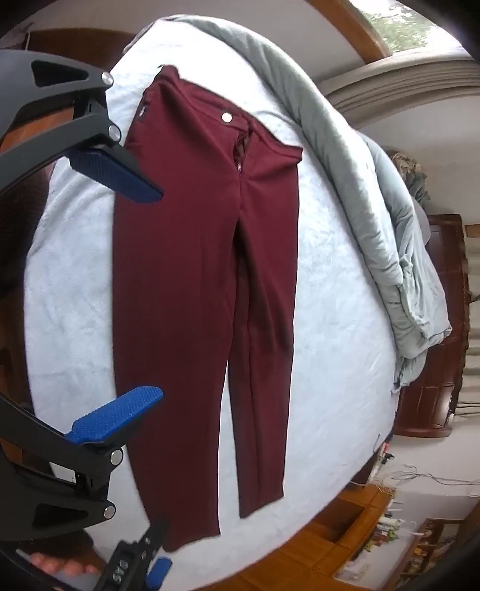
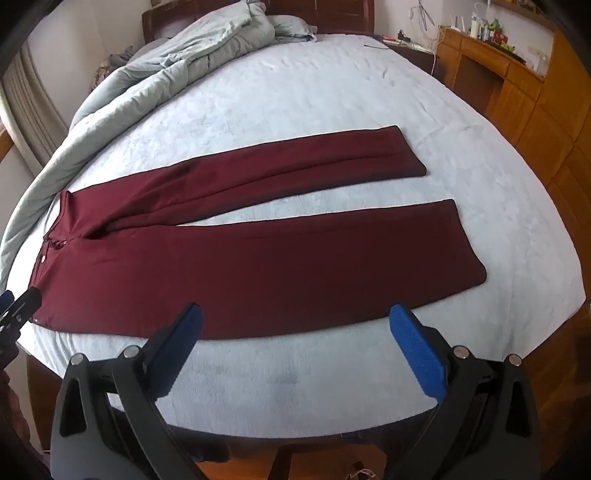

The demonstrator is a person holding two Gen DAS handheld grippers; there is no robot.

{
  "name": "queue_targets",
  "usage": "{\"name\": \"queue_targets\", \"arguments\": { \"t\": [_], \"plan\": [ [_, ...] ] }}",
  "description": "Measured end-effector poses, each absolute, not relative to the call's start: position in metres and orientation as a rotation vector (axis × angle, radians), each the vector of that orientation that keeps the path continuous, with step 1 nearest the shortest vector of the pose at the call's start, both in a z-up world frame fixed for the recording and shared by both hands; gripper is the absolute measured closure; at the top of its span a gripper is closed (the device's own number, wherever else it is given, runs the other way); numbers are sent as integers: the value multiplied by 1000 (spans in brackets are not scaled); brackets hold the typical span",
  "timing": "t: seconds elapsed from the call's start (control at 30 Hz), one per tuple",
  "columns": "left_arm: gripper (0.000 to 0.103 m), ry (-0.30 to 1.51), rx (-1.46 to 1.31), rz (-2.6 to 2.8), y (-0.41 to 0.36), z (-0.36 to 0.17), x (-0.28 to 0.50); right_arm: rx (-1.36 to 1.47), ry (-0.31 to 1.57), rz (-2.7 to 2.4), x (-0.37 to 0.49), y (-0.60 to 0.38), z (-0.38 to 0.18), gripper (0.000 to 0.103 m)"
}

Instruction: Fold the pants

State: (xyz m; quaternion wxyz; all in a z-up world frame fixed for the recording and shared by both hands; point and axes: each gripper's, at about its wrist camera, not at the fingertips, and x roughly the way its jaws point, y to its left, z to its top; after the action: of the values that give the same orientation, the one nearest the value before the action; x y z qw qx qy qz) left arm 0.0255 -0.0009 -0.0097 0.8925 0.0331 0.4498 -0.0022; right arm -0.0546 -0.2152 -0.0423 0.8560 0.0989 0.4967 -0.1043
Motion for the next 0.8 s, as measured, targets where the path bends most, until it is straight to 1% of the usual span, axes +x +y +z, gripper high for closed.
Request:
{"name": "queue_targets", "arguments": {
  "t": [0.23,0.5,0.8],
  "plan": [
    [4,961,27,-29,5,-18,35,235,1065,-231,-48,-214,-60,2],
    [4,962,42,-26,8,-19,36,226,1033,-229,-44,-213,-58,2],
    [4,985,28,-26,10,-26,41,245,1040,-226,-38,-214,-65,2]
  ]
}}
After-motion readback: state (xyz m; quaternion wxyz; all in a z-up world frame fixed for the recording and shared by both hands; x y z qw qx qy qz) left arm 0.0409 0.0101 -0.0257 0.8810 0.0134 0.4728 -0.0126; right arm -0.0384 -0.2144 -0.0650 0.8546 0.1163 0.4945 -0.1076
